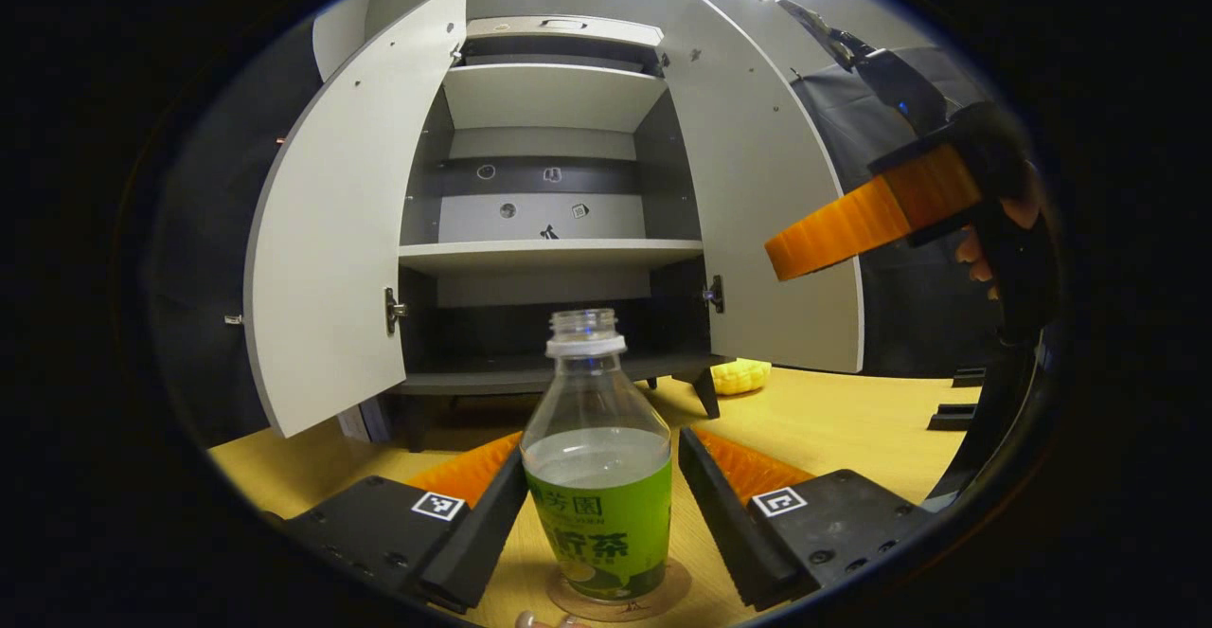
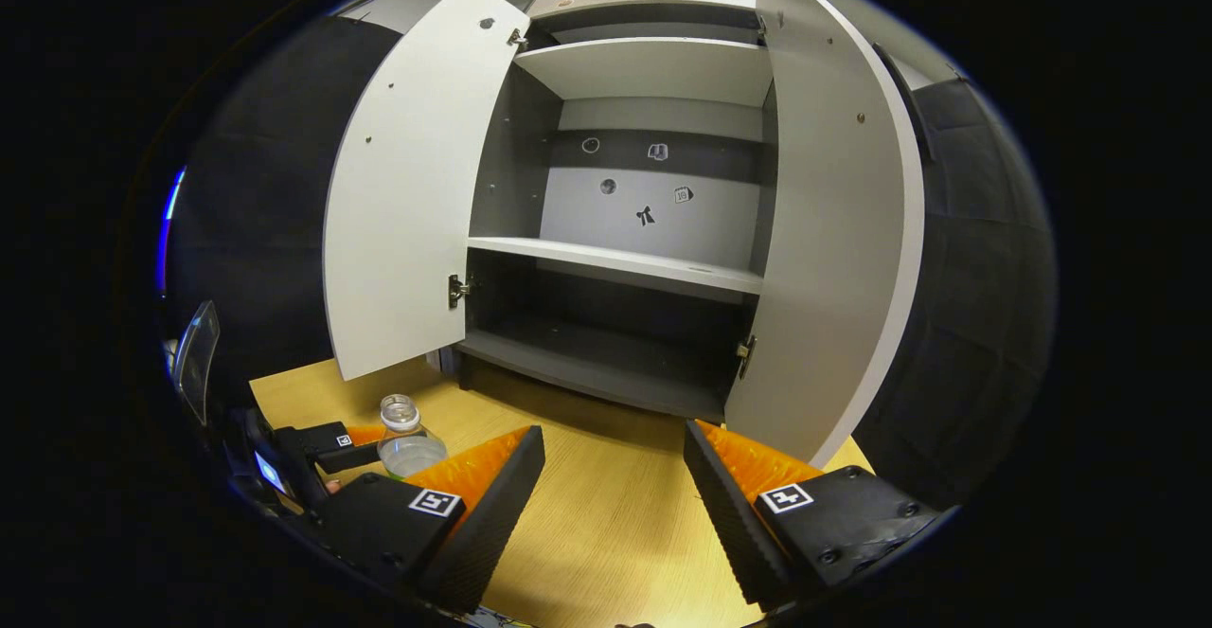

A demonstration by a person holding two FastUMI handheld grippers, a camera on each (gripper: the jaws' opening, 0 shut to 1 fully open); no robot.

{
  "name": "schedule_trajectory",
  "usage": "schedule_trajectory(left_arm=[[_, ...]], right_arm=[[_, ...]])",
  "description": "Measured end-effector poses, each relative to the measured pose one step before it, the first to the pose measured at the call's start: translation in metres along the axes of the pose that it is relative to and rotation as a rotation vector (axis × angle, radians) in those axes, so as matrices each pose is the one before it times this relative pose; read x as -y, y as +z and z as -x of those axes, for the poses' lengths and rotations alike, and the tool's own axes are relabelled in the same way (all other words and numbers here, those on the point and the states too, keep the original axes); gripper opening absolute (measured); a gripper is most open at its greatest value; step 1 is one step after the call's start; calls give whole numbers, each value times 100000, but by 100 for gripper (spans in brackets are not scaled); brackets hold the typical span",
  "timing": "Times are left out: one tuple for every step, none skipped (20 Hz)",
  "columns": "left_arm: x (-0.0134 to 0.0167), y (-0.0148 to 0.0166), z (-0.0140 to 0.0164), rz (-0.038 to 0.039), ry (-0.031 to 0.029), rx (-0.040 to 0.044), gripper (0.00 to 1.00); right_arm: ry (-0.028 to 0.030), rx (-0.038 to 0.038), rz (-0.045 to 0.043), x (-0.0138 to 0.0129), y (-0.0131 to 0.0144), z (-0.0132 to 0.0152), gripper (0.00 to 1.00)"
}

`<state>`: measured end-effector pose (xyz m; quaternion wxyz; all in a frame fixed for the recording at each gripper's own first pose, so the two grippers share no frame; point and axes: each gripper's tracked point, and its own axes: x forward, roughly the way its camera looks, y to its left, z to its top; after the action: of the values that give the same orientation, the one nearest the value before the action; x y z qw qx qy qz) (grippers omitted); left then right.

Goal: Grasp the bottle in the cabinet with the left hand and place it on the coaster, then close the right door with the right hand and the left door with the left hand.

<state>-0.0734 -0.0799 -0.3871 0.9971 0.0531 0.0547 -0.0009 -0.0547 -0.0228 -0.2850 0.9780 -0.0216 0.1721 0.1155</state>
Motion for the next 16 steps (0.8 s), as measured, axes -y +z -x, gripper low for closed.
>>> schedule_trajectory(left_arm=[[-322, 465, -84, -3, 1106, 1305, 94], [-316, 419, -177, -219, 612, 620, 95], [-190, 360, -276, -504, 437, 402, 94], [-224, 715, -202, -584, 287, 663, 94], [-34, 837, -263, -127, -297, 840, 95], [40, 1057, -273, 225, -846, 946, 94], [125, 1047, -339, -60, -803, 1098, 94], [155, 1002, -418, -474, -1151, 272, 94], [21, 853, -390, -475, -995, -151, 94], [-6, 1156, -395, -88, -1033, 172, 94], [-48, 1475, -350, 344, -840, 506, 94], [-149, 1576, -375, 868, -666, 594, 94], [-107, 1566, -275, 1352, -655, 457, 94], [-2, 1598, -259, 1450, -1289, -90, 94], [54, 1687, -155, 943, -1503, 53, 94], [102, 1635, -88, 86, -2317, -185, 94]], right_arm=[[-126, 416, 121, 146, 177, -52, 98], [-173, 276, 115, 147, 259, -55, 98], [-111, 89, -72, 124, 255, -63, 98], [-46, -4, -178, 145, 208, 96, 98], [-51, 234, -61, 142, 385, 48, 98], [-316, 216, 7, 245, 421, 87, 98], [-458, 266, -25, 299, 507, 132, 98], [-599, 242, -319, 346, 618, 118, 98], [-674, 530, -653, 367, 775, 180, 98], [-589, 798, -805, 274, 875, 175, 98], [-411, 872, -605, 181, 972, 214, 98], [-347, 483, -347, 195, 951, 182, 98], [-473, 814, -381, 192, 1046, 326, 98], [-543, 1062, -633, 232, 1221, 402, 98], [-381, 1262, -1196, 239, 1259, 431, 98], [171, 1583, -1813, 86, 1365, 444, 98]])
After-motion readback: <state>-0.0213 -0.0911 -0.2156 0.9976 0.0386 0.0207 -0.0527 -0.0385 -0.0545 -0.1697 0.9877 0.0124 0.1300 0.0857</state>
